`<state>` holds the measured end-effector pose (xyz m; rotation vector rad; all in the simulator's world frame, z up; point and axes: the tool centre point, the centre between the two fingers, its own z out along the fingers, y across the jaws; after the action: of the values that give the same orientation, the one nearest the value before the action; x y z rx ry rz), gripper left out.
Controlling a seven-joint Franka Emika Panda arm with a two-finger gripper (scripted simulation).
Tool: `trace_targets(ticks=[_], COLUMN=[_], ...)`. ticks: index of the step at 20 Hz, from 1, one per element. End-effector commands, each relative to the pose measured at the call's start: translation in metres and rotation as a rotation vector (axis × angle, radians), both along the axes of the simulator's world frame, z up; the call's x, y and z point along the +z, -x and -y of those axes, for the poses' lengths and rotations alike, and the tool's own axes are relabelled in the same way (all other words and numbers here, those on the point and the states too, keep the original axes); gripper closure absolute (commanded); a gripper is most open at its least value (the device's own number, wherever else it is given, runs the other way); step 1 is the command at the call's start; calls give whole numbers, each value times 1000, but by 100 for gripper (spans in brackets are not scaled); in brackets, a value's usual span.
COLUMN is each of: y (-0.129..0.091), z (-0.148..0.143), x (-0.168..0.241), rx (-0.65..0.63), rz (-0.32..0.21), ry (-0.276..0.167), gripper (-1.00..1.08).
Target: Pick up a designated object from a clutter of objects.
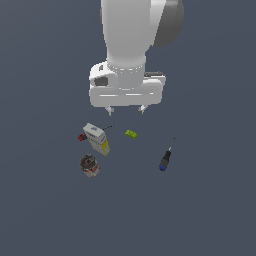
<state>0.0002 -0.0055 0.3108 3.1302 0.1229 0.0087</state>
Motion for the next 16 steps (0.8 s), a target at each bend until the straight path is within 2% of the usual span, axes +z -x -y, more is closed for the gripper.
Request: trace_targets(ticks=[1,16], y=[0,4], z=[4,41], x=[-3,-33], rx=[24,284], rz=[0,-4], ry=[-1,-6], gripper=[-92,-92])
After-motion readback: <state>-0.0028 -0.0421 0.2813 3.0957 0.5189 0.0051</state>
